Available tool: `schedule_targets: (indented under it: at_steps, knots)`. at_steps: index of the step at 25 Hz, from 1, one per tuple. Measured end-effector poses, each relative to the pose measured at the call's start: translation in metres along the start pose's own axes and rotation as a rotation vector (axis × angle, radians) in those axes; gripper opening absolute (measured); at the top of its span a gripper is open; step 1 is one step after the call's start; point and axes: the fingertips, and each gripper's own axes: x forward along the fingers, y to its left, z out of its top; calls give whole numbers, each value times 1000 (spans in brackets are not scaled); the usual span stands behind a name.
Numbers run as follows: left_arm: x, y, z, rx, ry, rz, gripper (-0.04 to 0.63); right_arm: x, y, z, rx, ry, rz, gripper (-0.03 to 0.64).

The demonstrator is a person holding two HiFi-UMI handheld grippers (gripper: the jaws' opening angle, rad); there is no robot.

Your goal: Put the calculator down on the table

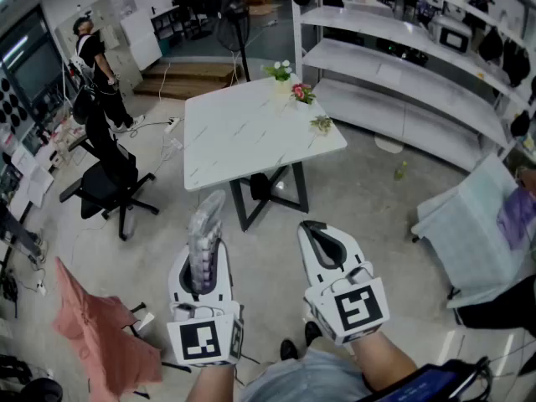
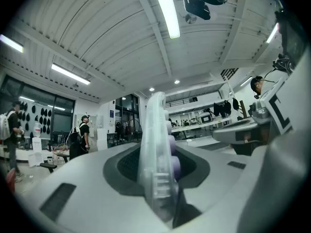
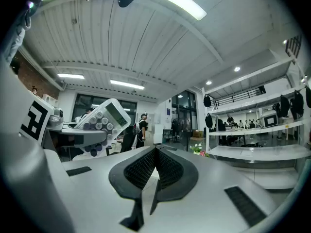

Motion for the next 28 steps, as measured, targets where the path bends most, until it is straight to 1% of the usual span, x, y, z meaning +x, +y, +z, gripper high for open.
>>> schedule_targets:
  at_steps: [6,9,13,17,20,24,28]
  knots:
    - [9,-4,-4,-2,9,4,132,5,-8,-6,40,13,20,19]
    - [14,-10,-7,-4,23,17,132,7,-13,-11,31,23,48,33]
    - [22,-15,0,-3,46,53,132,15,-22,-11,26,34,76,32]
    - [23,-14,1,-2,46,89,132,26,-28,-9,32,17,95,25]
    - [24,-3,-7,3,79,134,132,41,-26,-17,35,36,119,21]
    - [38,16,-25,-14,79,147,132,71,-18,-24,49,50,164,18]
    - [66,49,-35,-28,90,183,132,113,-15,-38,46,76,182,18]
